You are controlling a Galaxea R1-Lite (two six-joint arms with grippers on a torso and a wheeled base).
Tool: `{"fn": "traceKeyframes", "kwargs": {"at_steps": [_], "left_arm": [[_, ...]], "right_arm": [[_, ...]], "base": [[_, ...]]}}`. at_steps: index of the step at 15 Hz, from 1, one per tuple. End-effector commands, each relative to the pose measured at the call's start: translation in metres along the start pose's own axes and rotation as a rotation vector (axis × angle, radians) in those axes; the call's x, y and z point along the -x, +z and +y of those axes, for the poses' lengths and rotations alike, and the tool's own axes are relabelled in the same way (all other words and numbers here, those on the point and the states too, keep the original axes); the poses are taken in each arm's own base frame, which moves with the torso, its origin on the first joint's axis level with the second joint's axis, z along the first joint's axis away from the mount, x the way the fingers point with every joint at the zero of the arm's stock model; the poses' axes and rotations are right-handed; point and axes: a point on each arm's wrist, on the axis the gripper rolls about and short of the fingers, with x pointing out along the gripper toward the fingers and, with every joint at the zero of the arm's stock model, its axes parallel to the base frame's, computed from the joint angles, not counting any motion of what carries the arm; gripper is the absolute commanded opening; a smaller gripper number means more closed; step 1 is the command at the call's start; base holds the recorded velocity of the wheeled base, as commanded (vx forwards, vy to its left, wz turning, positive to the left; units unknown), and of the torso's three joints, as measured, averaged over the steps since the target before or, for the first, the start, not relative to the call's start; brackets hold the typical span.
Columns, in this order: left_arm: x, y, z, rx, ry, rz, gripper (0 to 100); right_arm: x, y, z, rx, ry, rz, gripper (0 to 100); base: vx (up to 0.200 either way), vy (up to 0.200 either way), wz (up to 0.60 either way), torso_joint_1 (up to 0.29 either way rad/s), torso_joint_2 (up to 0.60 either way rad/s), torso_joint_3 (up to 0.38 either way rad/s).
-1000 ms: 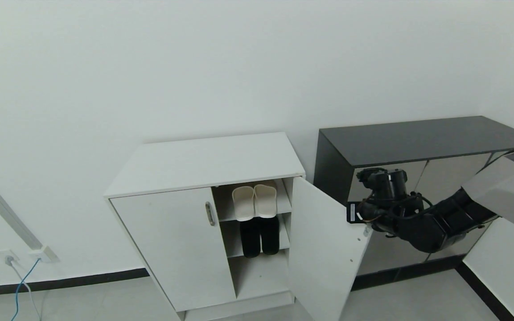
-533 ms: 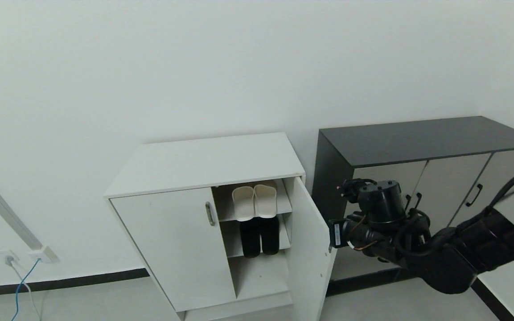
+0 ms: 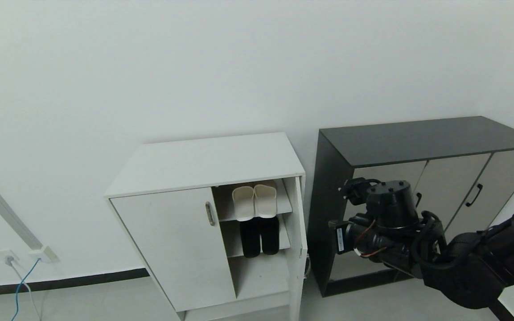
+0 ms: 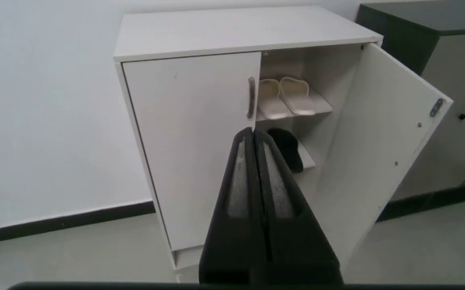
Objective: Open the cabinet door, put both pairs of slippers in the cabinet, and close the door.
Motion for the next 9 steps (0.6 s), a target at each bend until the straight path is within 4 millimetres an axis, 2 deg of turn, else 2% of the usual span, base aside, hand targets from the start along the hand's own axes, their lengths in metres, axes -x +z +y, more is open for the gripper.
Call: {"fn": "traceKeyframes", "kwargs": {"at_steps": [1, 9], "left_arm": [[-0.0001, 0.0000, 0.0000, 0.000, 0.000, 0.001, 0], [-0.0001, 0.0000, 0.0000, 0.002, 0.002, 0.001, 0]], "right_arm": [[0.0022, -0.0015, -0.0002, 0.005, 0.001, 0.004, 0], [-0.0052, -0.0109, -0.0044, 0.050, -0.027, 0.034, 0]], "base": [[0.000, 0.000, 0.60, -0.002, 0.00, -0.002], [0.000, 0.000, 0.00, 0.000, 0.00, 0.000]]}}
